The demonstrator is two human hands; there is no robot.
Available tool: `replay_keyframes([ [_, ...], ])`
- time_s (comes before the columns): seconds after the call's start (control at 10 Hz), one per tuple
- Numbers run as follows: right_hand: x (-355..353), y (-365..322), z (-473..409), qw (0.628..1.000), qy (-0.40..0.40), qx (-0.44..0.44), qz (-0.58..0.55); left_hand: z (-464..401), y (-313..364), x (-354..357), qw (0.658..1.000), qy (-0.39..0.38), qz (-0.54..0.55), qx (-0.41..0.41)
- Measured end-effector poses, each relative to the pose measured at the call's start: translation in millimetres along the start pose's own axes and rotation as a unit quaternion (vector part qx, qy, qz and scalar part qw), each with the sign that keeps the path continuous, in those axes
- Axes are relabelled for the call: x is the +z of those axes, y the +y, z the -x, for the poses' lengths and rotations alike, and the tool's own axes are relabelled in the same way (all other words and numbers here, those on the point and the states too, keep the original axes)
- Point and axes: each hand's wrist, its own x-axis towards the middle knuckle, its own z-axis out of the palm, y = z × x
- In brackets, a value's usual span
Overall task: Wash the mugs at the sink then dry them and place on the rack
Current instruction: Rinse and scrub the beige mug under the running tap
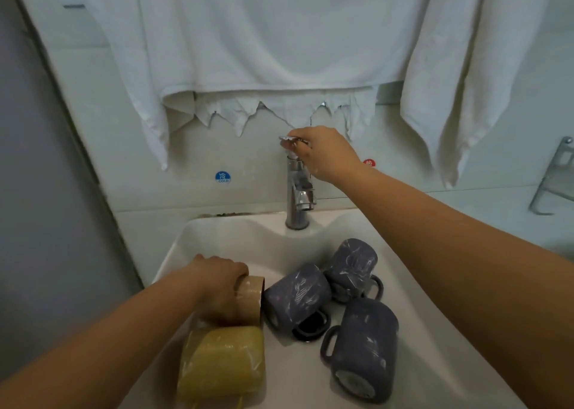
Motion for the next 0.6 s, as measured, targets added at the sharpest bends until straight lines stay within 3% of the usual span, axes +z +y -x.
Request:
replay_keyframes([
  [0.2, 0.8, 3.2, -7.1, 1.0, -0.005, 0.0, -0.011, -4.6, -4.5, 5.5, 1.0, -0.001, -0.002, 0.024],
  [0.5, -11.8, -12.0, 10.6, 0.999, -0.023, 0.013, -0.045, 16.1, -25.2, -12.1, 0.984, 0.145, 0.093, 0.03],
  [0.6, -11.2, -13.6, 20.4, 0.996, -0.03, 0.031, -0.072, 28.1, -23.1, -27.8, 0.942, 0.208, 0.26, 0.034],
])
